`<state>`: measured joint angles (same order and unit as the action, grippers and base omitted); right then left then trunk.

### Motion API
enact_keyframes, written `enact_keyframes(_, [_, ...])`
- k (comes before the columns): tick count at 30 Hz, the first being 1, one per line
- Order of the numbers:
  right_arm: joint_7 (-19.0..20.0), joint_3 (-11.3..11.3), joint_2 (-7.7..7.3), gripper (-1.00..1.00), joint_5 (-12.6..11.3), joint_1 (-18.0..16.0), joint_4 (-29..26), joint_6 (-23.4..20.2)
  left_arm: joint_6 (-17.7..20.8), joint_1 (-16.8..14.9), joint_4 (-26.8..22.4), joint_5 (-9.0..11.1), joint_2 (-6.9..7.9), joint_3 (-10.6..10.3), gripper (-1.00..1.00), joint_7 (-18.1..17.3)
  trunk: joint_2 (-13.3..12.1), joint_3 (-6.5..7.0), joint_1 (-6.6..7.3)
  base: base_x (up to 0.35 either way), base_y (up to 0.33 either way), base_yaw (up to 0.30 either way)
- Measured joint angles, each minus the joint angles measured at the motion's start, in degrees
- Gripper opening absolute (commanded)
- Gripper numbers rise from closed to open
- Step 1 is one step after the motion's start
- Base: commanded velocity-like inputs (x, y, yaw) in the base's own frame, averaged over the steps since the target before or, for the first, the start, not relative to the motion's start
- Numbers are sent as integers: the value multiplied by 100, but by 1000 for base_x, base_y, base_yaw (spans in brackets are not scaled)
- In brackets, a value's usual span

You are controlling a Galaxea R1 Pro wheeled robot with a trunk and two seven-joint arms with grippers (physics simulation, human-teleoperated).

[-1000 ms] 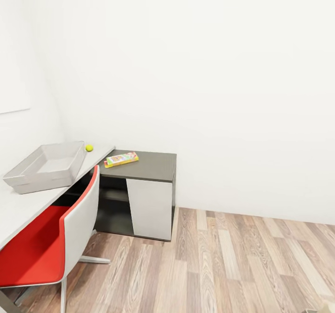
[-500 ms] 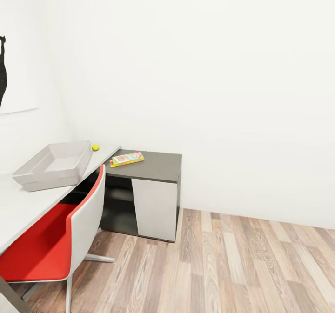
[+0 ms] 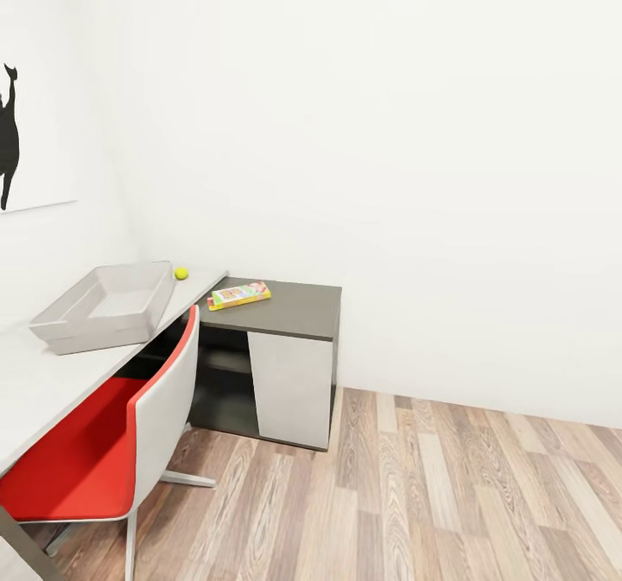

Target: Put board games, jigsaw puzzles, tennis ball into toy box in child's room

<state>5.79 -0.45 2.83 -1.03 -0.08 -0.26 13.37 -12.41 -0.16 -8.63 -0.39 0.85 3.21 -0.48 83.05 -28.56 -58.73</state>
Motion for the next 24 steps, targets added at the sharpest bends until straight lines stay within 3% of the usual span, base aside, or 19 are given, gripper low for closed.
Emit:
enact_keyframes(9, [0,5,-9,100,-3,0,0,9,0,0,0,0,-2,0,100,0,0,0,1,20,0,0])
enact_keyframes(24, [0,0,-26,100,-7,0,1,11,-140,0,-1,-7,-5,-7,100,0,0,0,2,189,0,-22])
